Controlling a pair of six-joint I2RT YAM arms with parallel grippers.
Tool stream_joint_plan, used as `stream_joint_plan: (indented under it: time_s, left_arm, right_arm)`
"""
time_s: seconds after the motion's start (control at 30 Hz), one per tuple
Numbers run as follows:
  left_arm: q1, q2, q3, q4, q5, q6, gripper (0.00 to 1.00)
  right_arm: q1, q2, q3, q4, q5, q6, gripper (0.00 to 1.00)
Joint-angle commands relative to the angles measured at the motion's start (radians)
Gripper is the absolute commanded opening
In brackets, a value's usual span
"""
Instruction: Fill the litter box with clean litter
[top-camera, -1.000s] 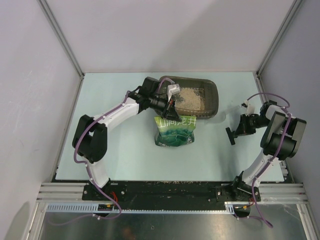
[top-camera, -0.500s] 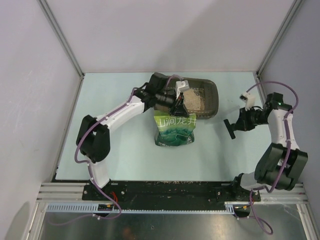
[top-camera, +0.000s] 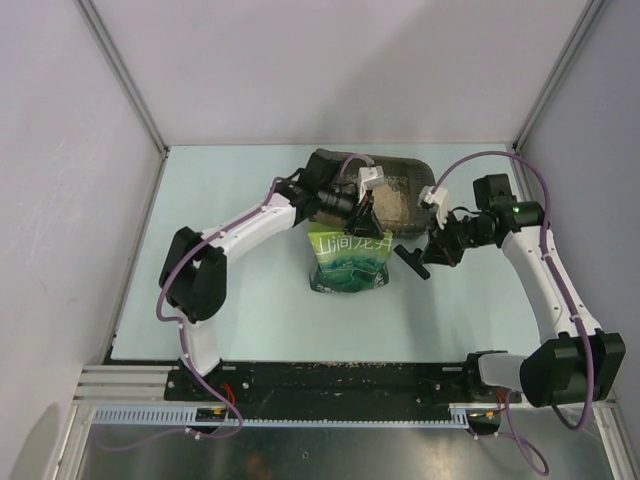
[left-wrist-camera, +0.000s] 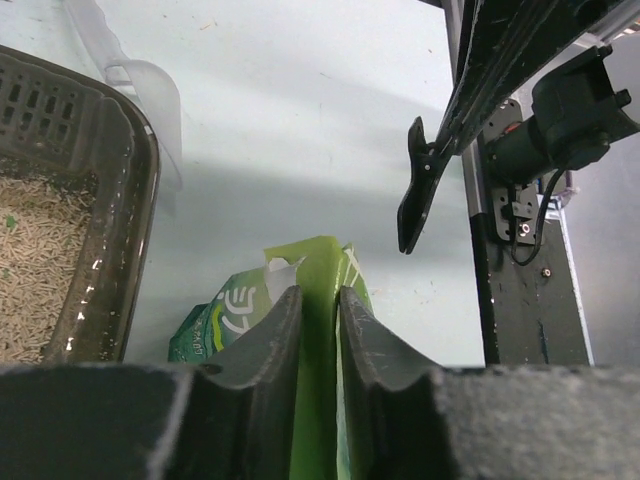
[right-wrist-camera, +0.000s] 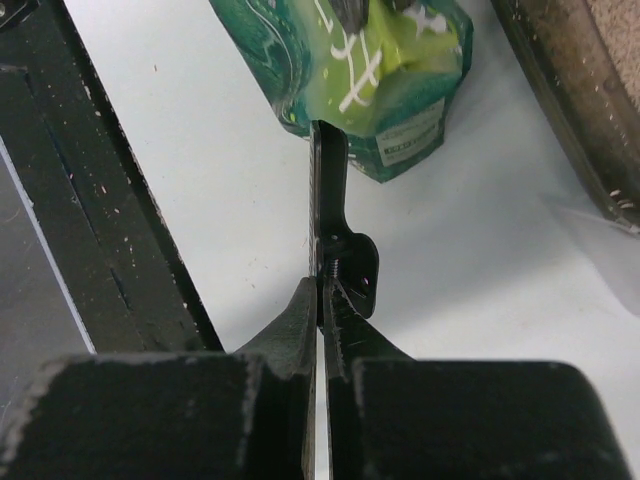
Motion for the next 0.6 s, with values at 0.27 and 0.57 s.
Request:
stream_joint_plan:
  time_s: [0.27, 0.57]
  left_arm:
    - [-0.014, -0.017, -0.021, 0.010, 0.102, 0.028, 0.00]
    - [-0.017, -0.022, -0.018, 0.000, 0.119, 0.011, 0.39]
  right_arm:
    - [0.080, 0.088, 0.140, -0.007, 0.035, -0.042, 0.00]
    - [0.092, 0.131, 0.143, 0.071, 0.035, 0.022, 0.00]
